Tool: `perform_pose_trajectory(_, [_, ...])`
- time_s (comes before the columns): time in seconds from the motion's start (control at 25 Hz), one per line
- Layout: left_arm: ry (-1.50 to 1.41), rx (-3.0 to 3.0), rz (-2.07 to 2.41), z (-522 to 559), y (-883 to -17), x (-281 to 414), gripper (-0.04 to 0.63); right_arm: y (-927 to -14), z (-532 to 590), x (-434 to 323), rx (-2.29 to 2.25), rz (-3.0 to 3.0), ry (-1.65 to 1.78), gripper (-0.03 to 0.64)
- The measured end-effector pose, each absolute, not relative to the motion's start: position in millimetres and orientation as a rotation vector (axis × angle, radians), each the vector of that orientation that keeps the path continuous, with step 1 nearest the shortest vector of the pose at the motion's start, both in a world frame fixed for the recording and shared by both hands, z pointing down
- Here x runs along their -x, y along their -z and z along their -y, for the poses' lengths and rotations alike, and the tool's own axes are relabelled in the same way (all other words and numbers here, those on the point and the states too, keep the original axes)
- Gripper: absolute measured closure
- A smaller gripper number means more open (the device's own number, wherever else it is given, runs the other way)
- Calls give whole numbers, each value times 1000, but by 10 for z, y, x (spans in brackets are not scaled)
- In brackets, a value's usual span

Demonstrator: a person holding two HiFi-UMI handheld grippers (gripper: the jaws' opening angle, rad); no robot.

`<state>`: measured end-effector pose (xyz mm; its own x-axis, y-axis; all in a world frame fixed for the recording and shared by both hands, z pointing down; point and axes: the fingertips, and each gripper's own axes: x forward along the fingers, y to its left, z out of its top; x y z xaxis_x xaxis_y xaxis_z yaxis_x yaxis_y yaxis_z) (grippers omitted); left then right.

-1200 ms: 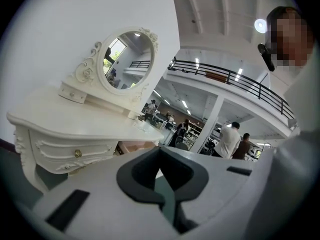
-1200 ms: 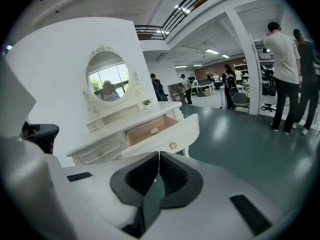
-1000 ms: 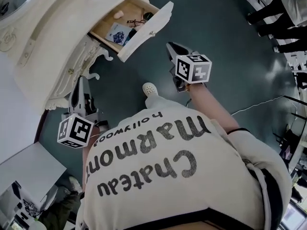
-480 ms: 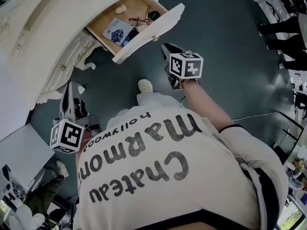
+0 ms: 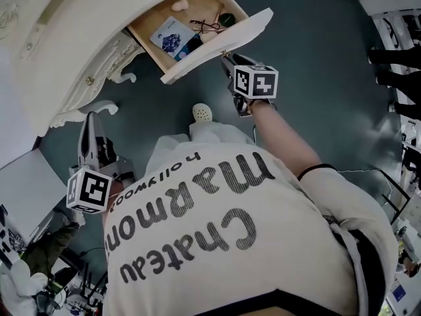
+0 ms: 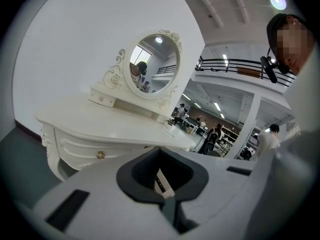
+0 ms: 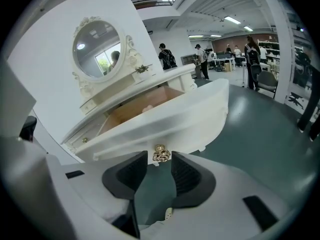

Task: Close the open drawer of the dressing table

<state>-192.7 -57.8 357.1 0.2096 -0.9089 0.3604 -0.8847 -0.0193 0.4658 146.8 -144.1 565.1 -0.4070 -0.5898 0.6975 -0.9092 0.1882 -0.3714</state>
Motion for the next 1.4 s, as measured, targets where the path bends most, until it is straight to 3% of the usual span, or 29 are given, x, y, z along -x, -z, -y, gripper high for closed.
perform_pose_trajectory(0.32, [61,-1862,1659,648,-3621,1903,588,-5692,1539,-1444,-1389,2053,-1086,482])
perform_pose_trajectory(1.4, [45,-1885,1594,977,-3743,1368,588,-5728,1594,-1408,-1271,2081,-1039,482])
